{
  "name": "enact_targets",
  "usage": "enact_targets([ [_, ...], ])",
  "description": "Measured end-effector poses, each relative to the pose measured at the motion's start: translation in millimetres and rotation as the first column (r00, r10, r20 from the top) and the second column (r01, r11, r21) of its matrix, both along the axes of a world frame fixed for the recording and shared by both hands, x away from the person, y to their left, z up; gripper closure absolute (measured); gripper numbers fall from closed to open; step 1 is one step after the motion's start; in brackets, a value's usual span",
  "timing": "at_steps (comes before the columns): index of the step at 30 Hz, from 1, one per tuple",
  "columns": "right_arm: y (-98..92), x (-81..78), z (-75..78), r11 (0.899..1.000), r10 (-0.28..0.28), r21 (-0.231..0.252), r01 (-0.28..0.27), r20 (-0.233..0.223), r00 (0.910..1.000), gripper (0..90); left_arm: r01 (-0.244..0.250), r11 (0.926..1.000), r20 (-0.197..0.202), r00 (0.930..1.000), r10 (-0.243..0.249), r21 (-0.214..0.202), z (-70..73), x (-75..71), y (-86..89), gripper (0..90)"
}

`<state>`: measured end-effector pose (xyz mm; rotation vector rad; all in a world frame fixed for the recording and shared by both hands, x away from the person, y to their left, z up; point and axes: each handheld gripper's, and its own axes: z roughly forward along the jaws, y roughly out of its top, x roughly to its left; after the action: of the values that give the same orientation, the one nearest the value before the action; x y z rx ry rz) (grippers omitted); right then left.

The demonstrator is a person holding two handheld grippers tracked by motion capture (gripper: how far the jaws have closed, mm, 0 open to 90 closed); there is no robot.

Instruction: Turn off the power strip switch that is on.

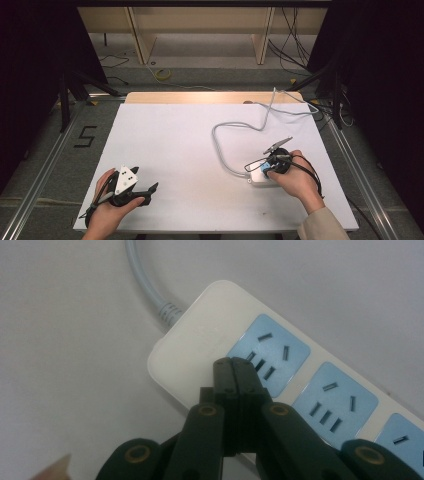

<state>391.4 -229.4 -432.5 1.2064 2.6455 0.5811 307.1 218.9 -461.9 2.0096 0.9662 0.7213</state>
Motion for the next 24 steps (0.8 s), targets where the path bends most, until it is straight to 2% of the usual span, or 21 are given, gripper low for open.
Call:
enact_targets([
  [24,5.2,0.9,-0.2,0.999,-0.003,-0.039,0.003,-0.008,1.0,90.0,0.003,1.0,-0.001,1.0,-0.003,0.0,0.1,-0.2,-0.5,17.9],
])
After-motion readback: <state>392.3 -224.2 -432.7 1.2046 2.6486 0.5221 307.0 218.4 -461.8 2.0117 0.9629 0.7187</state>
